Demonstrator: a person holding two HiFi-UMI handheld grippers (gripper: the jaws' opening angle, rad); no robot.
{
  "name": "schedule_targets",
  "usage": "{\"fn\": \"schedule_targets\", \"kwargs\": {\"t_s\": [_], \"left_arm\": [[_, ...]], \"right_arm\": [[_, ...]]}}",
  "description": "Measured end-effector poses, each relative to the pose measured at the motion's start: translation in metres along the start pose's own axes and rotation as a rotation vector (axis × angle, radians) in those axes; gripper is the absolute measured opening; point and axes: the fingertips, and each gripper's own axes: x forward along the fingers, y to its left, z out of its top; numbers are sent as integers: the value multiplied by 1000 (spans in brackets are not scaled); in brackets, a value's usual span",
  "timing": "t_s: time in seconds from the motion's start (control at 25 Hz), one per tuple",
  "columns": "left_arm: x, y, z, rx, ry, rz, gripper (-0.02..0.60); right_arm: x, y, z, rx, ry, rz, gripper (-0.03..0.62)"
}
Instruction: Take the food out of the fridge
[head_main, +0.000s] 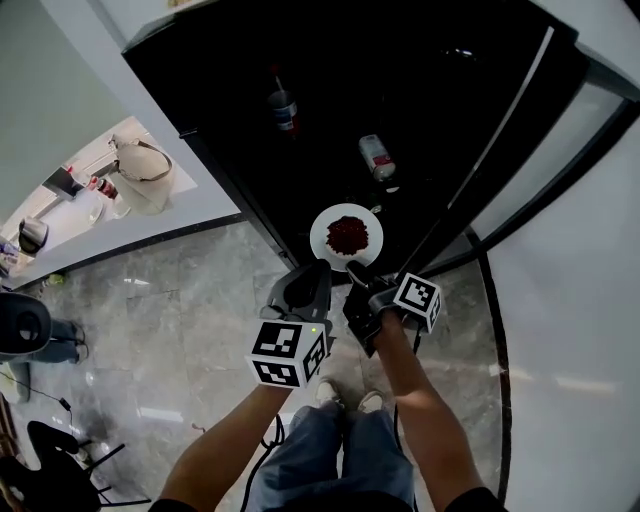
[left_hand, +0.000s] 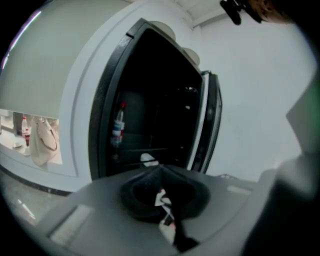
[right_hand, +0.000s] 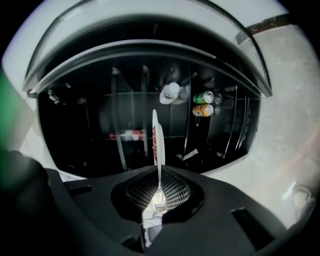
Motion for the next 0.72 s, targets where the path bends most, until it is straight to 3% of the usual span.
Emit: {"fn": "schedule_targets", "kwargs": {"t_s": [0.32, 0.72], "left_arm": [[-28, -28, 72, -15, -13, -19, 2], [-49, -55, 167, 34, -40, -46, 2]], "right_arm": [[-71, 89, -19, -41, -32, -10, 11], [-108, 223, -25, -90, -70, 39, 11]]}}
